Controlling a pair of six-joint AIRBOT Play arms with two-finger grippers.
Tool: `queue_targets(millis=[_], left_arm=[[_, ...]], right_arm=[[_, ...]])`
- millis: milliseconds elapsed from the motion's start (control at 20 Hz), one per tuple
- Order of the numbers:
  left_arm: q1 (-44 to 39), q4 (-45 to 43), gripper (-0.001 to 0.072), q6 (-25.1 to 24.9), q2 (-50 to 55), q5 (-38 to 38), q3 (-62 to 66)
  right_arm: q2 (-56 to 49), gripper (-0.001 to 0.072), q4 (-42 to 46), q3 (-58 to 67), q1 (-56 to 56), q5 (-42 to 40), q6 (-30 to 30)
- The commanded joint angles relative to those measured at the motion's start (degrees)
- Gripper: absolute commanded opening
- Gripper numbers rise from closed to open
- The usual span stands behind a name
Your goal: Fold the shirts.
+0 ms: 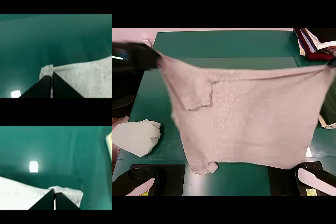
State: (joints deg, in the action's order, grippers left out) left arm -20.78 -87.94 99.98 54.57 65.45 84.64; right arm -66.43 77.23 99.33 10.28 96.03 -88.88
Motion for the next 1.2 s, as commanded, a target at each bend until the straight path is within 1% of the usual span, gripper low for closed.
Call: queue_targets(millis=[0,100,150,300,450,500,600,700,800,850,900,1000,1150], left_arm=[[8.37,13.70,0.0025,-2.78,10.86,-7.08,-8.61],[13.29,19.47,0.0026,-7.74,18.49,-8.68,-8.09],[15.30,21.42,0.0026,-9.44,21.46,-9.70,-7.93],[20.68,28.87,0.0026,-14.67,28.94,-12.83,-5.11],[22.97,35.69,0.0026,-21.86,33.20,-12.44,0.50],[22.95,35.67,0.0026,-23.74,33.92,-12.02,2.12],[22.84,35.69,0.0026,-25.59,34.45,-10.69,3.21],[23.02,33.29,0.0026,-27.10,34.60,-5.64,3.15],[23.02,28.46,0.0026,-28.35,34.60,1.55,3.15],[23.02,26.53,0.0026,-28.52,34.60,5.01,2.97],[23.02,25.99,0.0026,-28.55,34.60,6.84,2.25],[22.77,26.05,0.0026,-28.55,34.60,6.69,-1.16],[21.66,26.60,0.0026,-28.55,34.60,3.41,-8.13]], right_arm=[[-11.58,0.0011,6.80,-7.39,-6.10,-0.46,0.44],[-18.08,0.0011,6.27,-7.89,-6.23,-4.09,0.44],[-20.85,0.0011,6.16,-6.73,-5.88,-5.57,0.42],[-27.93,0.0011,2.08,0.59,-3.98,-8.76,0.39],[-32.20,0.0011,-0.90,8.44,-2.25,-9.53,0.13],[-33.00,0.0010,-0.98,10.34,-1.97,-9.51,0.02],[-33.18,0.0011,-0.55,11.34,-1.97,-9.75,0.04],[-33.18,0.0010,-0.46,11.28,-1.92,-8.83,0.70],[-31.91,0.0010,1.46,8.87,-1.92,-8.31,0.90],[-30.47,0.0011,2.64,5.95,-1.92,-8.61,0.90],[-28.70,0.0010,3.15,2.05,-1.92,-9.18,0.92],[-24.90,0.0011,3.34,-6.54,-1.99,-11.96,1.49],[-20.85,0.0011,3.28,-17.16,-1.99,-16.37,1.55]])
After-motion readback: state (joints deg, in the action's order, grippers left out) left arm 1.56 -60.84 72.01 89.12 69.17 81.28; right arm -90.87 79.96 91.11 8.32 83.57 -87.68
